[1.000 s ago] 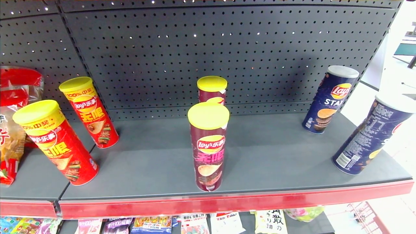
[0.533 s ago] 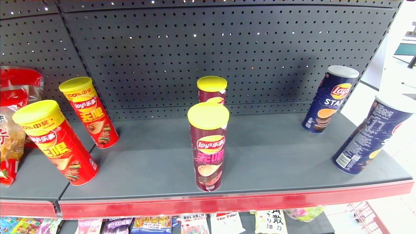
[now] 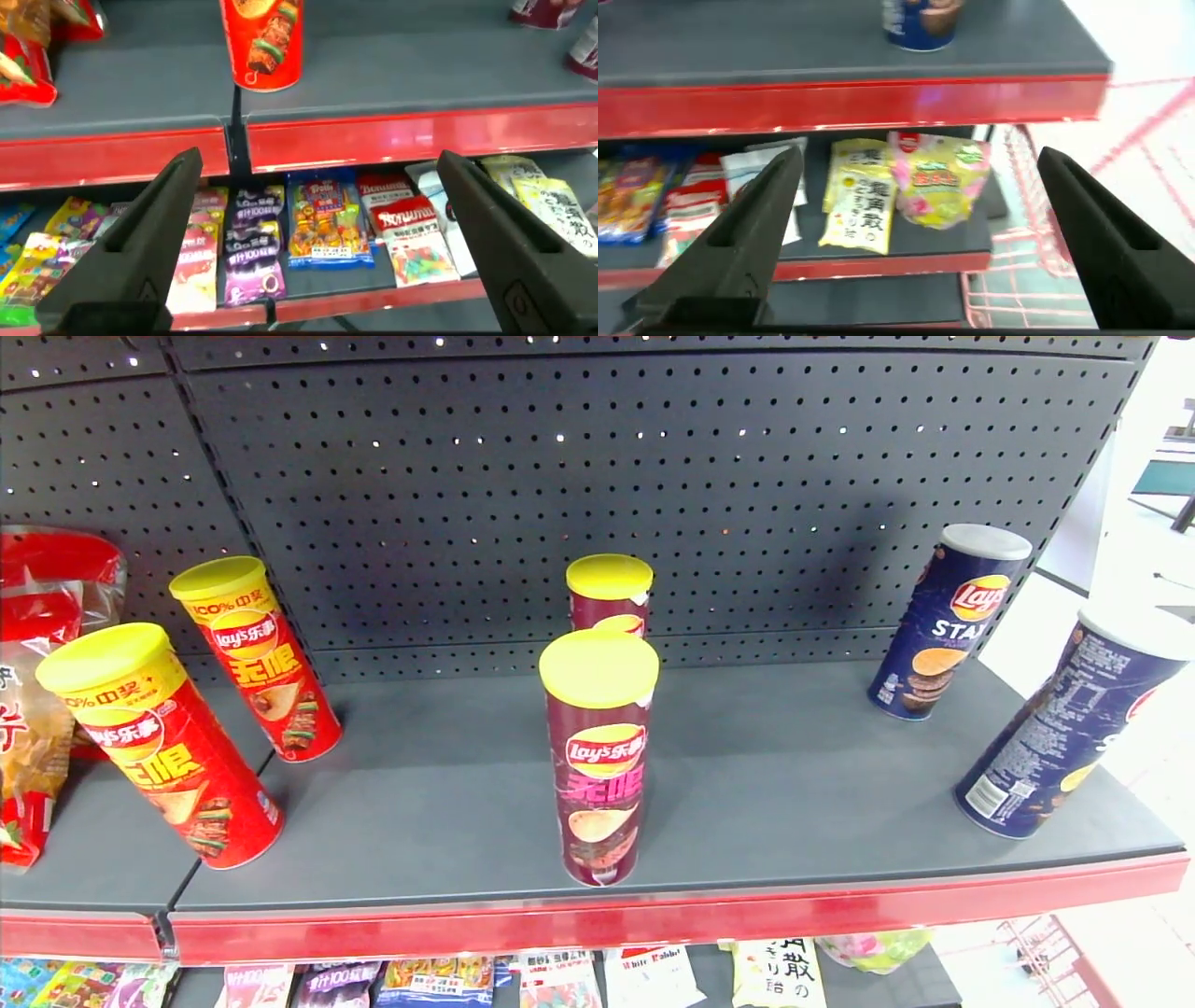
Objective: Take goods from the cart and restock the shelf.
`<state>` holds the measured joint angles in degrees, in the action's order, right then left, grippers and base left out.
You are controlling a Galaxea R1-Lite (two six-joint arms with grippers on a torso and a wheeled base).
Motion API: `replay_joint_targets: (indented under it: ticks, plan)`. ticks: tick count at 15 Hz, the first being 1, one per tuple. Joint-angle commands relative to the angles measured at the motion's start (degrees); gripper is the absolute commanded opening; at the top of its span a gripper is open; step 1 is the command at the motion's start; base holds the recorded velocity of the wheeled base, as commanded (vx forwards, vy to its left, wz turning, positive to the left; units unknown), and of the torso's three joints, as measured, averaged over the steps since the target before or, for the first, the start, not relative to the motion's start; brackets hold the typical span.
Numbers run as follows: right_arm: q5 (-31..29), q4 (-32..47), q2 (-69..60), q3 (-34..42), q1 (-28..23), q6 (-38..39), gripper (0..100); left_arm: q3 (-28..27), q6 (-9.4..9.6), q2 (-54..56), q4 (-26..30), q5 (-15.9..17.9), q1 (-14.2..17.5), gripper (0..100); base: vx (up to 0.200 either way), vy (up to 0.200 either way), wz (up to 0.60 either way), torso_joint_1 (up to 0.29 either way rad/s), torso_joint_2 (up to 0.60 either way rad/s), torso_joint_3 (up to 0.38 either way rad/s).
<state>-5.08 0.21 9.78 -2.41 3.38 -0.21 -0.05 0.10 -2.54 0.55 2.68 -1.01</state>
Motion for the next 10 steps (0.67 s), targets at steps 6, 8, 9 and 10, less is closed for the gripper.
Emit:
replay_joint_targets:
  ticks: [6,8,9,10]
  plan:
    - [9.4,-0.3,-6.3,2.4,-1.7,-0.1,100,0.0,-0.19,2.2,0.0,0.0,0.5,100,0.000,0.000,0.00,0.000,0.00,0.000]
    - [9.3,-0.3,-8.0,2.4,-2.4,-0.1,100,0.0,-0.10,2.2,0.0,-0.1,0.5,100,0.000,0.000,0.00,0.000,0.00,0.000]
    - [9.3,-0.4,-9.6,2.4,-3.2,-0.1,100,0.0,-0.01,2.3,-0.1,-0.4,0.5,100,0.000,0.000,0.00,0.000,0.00,0.000]
    - [9.3,-0.4,-9.7,2.4,-3.2,-0.1,100,0.0,-0.01,2.3,0.0,-0.5,0.5,100,0.000,0.000,0.00,0.000,0.00,0.000]
